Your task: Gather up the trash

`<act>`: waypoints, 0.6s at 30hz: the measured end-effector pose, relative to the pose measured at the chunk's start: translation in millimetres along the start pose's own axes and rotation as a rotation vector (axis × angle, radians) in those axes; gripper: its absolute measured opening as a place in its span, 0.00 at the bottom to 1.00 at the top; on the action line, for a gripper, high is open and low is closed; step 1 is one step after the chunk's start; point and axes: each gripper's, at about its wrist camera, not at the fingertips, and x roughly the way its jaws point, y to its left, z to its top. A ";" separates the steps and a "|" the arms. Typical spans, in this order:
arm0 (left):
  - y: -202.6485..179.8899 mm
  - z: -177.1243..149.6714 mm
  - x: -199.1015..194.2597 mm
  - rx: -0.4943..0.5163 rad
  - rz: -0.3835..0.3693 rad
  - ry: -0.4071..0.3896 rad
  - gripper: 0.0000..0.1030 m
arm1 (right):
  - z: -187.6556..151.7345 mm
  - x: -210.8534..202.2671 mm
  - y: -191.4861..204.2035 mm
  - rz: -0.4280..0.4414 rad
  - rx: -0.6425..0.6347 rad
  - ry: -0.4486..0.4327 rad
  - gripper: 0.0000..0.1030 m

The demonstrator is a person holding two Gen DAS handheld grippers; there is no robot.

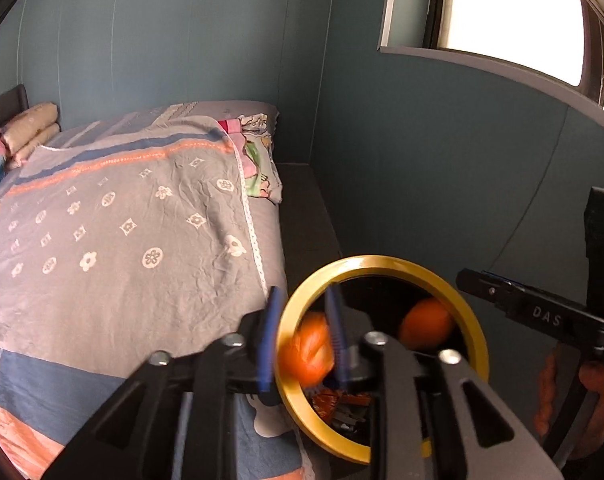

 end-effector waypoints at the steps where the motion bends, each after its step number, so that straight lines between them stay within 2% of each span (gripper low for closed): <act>1: 1.2 -0.5 -1.8 -0.005 0.003 -0.002 0.36 | -0.3 -0.5 0.2 -0.003 -0.001 -0.005 0.47; 6: 0.0 -2.2 -8.5 0.000 -0.010 -0.027 0.56 | 0.8 -10.9 3.2 -0.050 0.001 -0.054 0.49; 8: 1.4 -2.4 -11.0 -0.012 -0.011 -0.036 0.60 | 1.6 -12.5 2.2 -0.056 0.009 -0.065 0.56; 11: 4.0 -1.4 -12.4 -0.018 -0.010 -0.036 0.63 | 2.4 -13.6 2.3 -0.089 0.007 -0.081 0.57; 18: 13.4 -3.6 -16.7 -0.037 0.018 -0.045 0.80 | 4.4 1.3 5.1 -0.086 0.020 -0.052 0.81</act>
